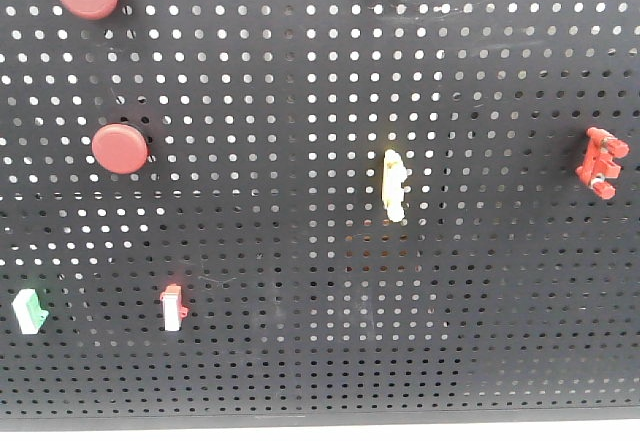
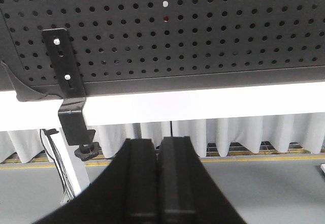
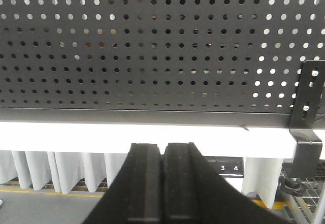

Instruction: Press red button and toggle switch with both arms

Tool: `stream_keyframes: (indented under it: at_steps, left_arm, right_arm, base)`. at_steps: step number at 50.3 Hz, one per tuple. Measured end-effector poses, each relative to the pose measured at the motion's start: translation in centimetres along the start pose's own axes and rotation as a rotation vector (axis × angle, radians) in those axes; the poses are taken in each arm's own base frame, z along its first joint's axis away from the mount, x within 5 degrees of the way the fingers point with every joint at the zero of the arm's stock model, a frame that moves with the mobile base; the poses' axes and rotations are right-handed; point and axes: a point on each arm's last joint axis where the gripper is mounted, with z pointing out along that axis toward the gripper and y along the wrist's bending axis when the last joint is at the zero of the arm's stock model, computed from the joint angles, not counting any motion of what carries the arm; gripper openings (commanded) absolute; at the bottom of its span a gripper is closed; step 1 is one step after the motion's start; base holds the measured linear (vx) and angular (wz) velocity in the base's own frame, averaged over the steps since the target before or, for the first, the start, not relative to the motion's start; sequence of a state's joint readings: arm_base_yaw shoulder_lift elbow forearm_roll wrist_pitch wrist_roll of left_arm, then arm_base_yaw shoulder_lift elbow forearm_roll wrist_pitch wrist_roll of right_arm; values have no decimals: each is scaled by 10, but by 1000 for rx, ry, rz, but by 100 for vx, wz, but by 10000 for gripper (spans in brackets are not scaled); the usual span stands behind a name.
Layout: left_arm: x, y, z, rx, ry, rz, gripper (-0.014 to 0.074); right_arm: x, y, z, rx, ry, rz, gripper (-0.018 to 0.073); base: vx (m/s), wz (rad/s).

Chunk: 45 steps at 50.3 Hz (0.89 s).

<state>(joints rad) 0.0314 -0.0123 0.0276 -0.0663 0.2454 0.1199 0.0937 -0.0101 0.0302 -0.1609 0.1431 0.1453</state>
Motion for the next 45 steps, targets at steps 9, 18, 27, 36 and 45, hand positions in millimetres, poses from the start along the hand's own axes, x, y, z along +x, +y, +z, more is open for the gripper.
stream_keyframes:
  at_steps: [9,18,27,36,45]
  left_arm:
    - [0,0,0,0,0,0,1]
    - [0,0,0,0,0,0,1]
    - [0,0,0,0,0,2,1]
    - [-5,1,0,-10,-56,18,1]
    - [-20,2,-2,-30,-226,20,1]
  right_arm:
    - [0,0,0,0,0,0,-3]
    - [0,0,0,0,0,0,-3]
    - [0,0,0,0,0,0,-3]
    - [0,0,0,0,-4,-3,-3]
    - [-5,1,0,-7,-53,-3,-3]
  base:
    - [0,0]
    - [0,0]
    - [0,0]
    - [0,0]
    - [0,0]
